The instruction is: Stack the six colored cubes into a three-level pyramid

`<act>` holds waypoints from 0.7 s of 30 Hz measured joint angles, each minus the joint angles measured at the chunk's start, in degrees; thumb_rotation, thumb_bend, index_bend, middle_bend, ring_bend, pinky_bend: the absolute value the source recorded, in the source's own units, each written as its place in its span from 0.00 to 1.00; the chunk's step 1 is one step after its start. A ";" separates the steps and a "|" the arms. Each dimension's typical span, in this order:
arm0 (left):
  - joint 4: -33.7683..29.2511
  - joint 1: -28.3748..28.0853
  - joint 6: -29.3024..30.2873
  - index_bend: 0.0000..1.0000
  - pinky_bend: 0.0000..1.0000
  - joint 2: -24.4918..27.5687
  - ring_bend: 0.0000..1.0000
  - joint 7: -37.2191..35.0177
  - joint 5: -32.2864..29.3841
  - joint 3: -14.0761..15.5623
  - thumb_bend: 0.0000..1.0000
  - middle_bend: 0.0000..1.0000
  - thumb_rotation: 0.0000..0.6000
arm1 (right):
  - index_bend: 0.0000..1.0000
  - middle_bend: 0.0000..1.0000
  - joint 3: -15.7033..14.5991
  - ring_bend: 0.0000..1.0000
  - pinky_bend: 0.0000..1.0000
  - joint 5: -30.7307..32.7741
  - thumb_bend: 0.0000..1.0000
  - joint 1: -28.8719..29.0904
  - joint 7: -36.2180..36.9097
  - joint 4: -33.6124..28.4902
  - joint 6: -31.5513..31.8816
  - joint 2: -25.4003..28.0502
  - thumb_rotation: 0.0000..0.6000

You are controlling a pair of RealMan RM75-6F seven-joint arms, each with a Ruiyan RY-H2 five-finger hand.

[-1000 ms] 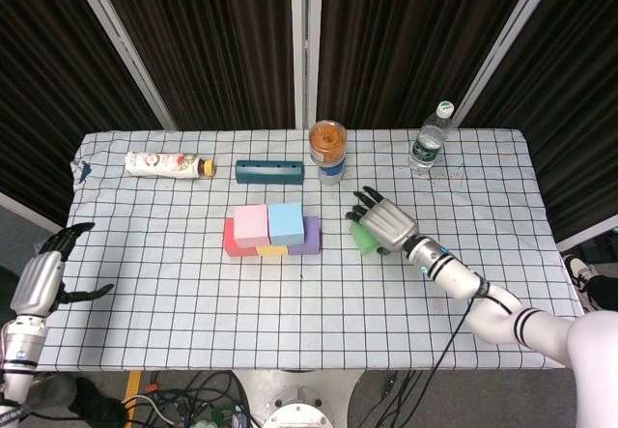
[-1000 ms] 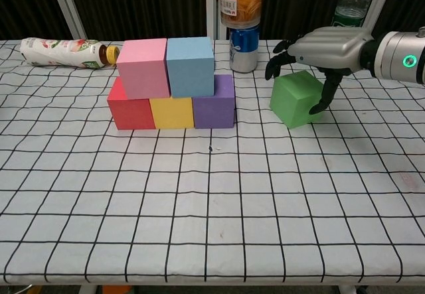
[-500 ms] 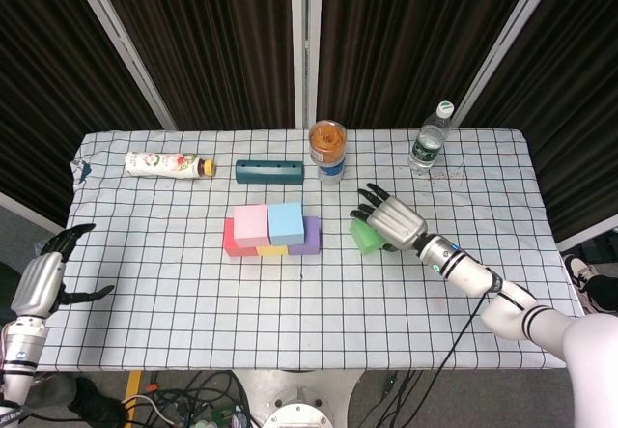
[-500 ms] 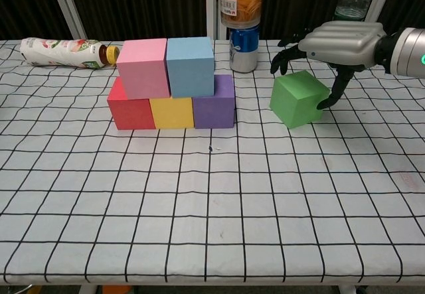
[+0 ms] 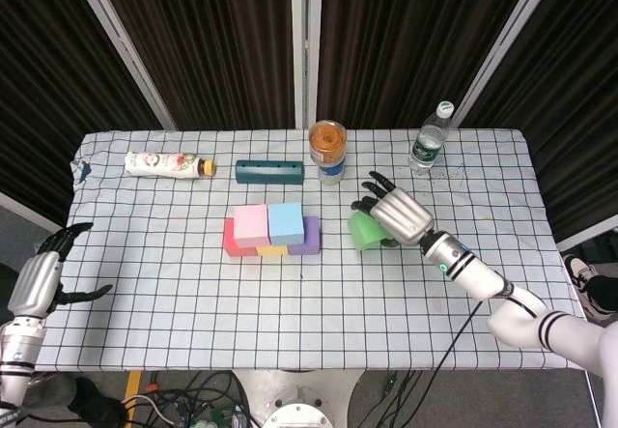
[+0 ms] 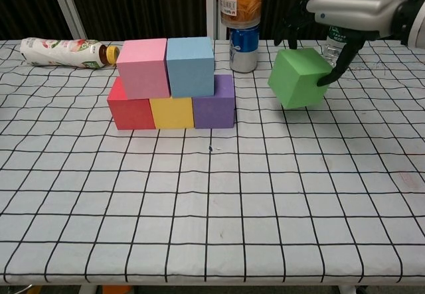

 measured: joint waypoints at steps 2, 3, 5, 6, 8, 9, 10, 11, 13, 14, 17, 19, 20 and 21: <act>-0.34 0.00 0.05 0.15 0.11 0.24 0.09 0.17 0.09 -0.01 0.00 0.12 1.00 | 0.24 0.51 1.43 0.15 0.00 2.79 0.03 -0.12 -1.84 -6.10 -0.66 3.02 1.00; -0.47 0.00 0.09 0.15 0.11 0.34 0.09 0.27 0.18 -0.01 0.00 0.12 1.00 | 0.24 0.52 2.52 0.16 0.00 5.05 0.03 -0.13 -3.28 -10.36 -1.17 5.14 1.00; -0.68 0.02 0.20 0.15 0.11 0.46 0.09 0.44 0.34 0.02 0.00 0.12 1.00 | 0.24 0.52 4.31 0.16 0.00 9.10 0.03 -0.03 -5.78 -16.71 -2.06 8.34 1.00; -0.75 0.05 0.27 0.15 0.11 0.50 0.09 0.47 0.43 0.05 0.00 0.12 1.00 | 0.24 0.52 5.57 0.16 0.00 12.19 0.03 0.16 -7.56 -20.67 -2.74 10.34 1.00; -0.86 0.16 0.43 0.15 0.11 0.56 0.09 0.54 0.67 0.20 0.00 0.12 1.00 | 0.24 0.52 7.44 0.17 0.00 17.09 0.03 0.69 -10.17 -25.51 -3.92 12.98 1.00; -0.88 0.18 0.47 0.15 0.11 0.53 0.09 0.57 0.71 0.23 0.00 0.12 1.00 | 0.24 0.52 8.62 0.17 0.00 20.38 0.03 1.24 -11.90 -27.78 -4.79 14.46 1.00; -0.96 0.21 0.49 0.15 0.11 0.63 0.09 0.57 0.72 0.24 0.00 0.12 1.00 | 0.24 0.52 9.44 0.17 0.00 22.84 0.03 1.77 -13.19 -29.10 -5.50 15.41 1.00; -1.05 0.23 0.47 0.15 0.11 0.73 0.09 0.55 0.72 0.27 0.00 0.12 1.00 | 0.24 0.52 10.18 0.17 0.00 25.27 0.03 2.41 -14.51 -30.18 -6.23 16.22 1.00; -1.13 0.24 0.39 0.15 0.11 0.81 0.09 0.49 0.71 0.30 0.00 0.12 1.00 | 0.24 0.52 11.59 0.17 0.00 30.86 0.03 4.36 -17.61 -32.07 -7.92 17.61 1.00; -1.11 0.22 0.31 0.15 0.11 0.82 0.09 0.49 0.70 0.32 0.00 0.12 1.00 | 0.24 0.52 12.08 0.17 0.00 33.24 0.03 5.39 -18.93 -32.68 -8.58 18.01 1.00; -0.93 0.12 0.01 0.15 0.11 0.81 0.09 0.47 0.70 0.39 0.00 0.12 1.00 | 0.24 0.52 13.31 0.17 0.00 41.06 0.03 9.50 -23.38 -34.07 -10.28 18.59 1.00; -0.78 0.02 -0.27 0.15 0.11 0.86 0.09 0.52 0.76 0.50 0.00 0.12 1.00 | 0.24 0.52 13.78 0.17 0.00 46.38 0.03 12.86 -26.56 -34.58 -11.00 18.47 1.00; -0.69 -0.02 -0.37 0.15 0.11 0.88 0.09 0.52 0.78 0.53 0.00 0.12 1.00 | 0.24 0.52 13.88 0.17 0.00 48.60 0.03 14.38 -27.94 -34.70 -11.21 18.32 1.00; -0.61 -0.05 -0.43 0.15 0.11 0.88 0.09 0.46 0.79 0.54 0.00 0.12 1.00 | 0.24 0.52 13.94 0.17 0.00 51.52 0.03 16.44 -29.75 -34.78 -11.39 18.01 1.00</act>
